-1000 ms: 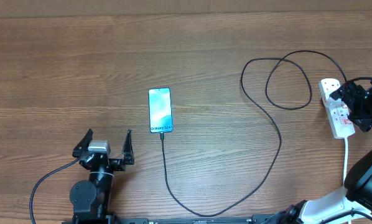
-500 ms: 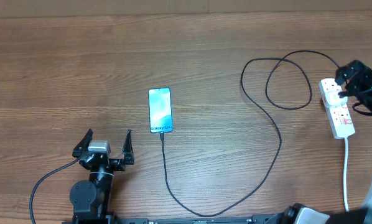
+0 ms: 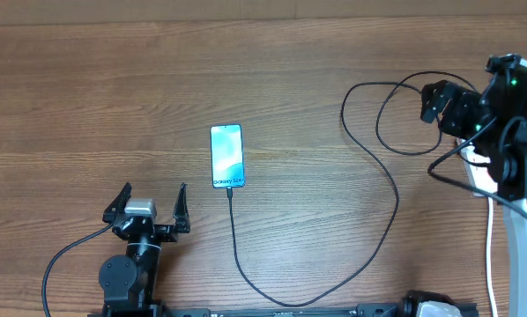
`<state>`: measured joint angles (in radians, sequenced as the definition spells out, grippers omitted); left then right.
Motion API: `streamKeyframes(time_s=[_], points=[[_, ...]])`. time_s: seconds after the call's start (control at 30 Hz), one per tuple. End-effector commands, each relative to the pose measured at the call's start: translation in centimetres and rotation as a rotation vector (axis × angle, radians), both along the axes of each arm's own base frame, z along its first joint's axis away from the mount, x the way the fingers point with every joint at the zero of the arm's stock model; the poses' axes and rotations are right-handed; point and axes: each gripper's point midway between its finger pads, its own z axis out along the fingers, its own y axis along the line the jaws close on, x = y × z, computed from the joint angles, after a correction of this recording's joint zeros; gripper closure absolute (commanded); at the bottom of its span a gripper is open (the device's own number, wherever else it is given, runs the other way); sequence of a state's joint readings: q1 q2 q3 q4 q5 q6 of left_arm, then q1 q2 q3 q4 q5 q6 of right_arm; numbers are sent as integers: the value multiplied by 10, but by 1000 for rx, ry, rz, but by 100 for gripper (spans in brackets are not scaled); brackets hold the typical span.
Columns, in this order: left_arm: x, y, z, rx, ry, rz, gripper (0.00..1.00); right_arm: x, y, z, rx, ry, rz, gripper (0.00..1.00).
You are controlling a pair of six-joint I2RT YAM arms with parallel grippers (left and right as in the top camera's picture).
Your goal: Plug charger to phone and switch on socket
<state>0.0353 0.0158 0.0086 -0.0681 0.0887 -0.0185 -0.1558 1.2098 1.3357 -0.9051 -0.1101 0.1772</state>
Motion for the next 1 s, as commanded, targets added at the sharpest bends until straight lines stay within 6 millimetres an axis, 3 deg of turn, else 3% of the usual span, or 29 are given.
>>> streamKeyframes(time_s=[0.0, 0.53, 0.77, 0.97], points=[[0, 3, 0, 20, -6, 12, 0, -7, -8, -19, -46, 37, -31, 0], [0, 3, 0, 20, -5, 12, 0, -39, 6, -161, 10, 219, 13, 0], [0, 3, 0, 20, -5, 12, 0, -46, 22, -196, 67, 166, 72, 0], [0, 3, 0, 20, -5, 12, 0, -63, 25, -227, 74, 177, 71, 0]])
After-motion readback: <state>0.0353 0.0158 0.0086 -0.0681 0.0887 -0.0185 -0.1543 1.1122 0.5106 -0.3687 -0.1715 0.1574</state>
